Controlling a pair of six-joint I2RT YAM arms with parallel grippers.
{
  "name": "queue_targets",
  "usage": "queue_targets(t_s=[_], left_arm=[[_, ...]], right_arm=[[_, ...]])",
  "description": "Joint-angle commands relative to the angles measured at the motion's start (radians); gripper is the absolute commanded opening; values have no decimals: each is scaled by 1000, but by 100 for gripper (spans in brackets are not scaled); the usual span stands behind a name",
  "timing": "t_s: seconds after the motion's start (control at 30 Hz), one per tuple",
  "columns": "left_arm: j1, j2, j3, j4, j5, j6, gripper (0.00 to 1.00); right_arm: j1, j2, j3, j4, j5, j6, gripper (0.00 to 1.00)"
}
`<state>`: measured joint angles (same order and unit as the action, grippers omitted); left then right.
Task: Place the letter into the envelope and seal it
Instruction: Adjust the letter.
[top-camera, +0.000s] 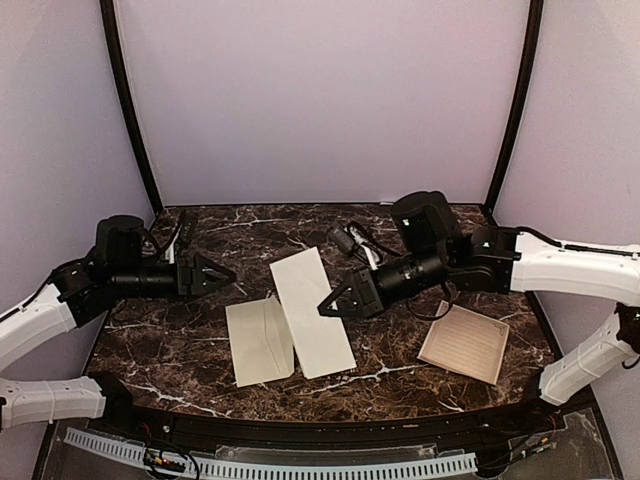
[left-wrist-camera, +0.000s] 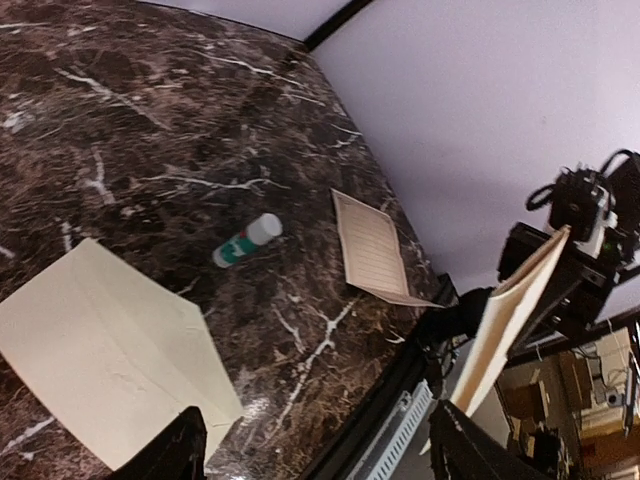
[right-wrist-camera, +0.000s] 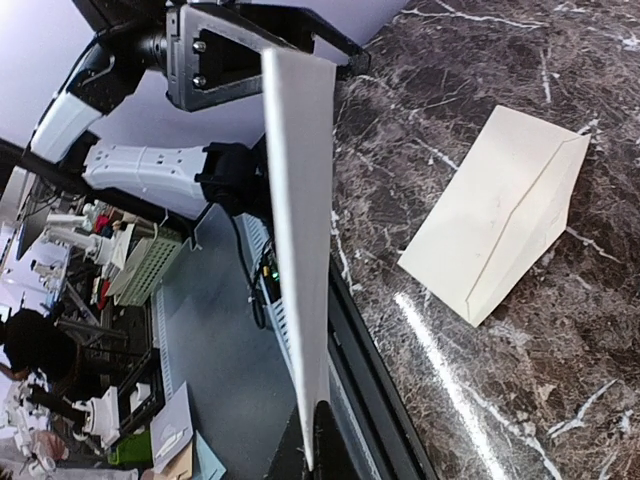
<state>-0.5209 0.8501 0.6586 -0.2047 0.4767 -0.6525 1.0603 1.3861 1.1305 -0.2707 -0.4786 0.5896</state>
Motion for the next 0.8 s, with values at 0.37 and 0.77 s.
queue_targets(t_s=[0.37, 0.77], left_arm=[[-351, 210, 321, 12, 323, 144, 81], [-439, 340, 385, -59, 345, 221, 28]], right_arm=[[71, -15, 37, -129, -267, -141, 0], [79, -7, 48, -150, -270, -163, 0]])
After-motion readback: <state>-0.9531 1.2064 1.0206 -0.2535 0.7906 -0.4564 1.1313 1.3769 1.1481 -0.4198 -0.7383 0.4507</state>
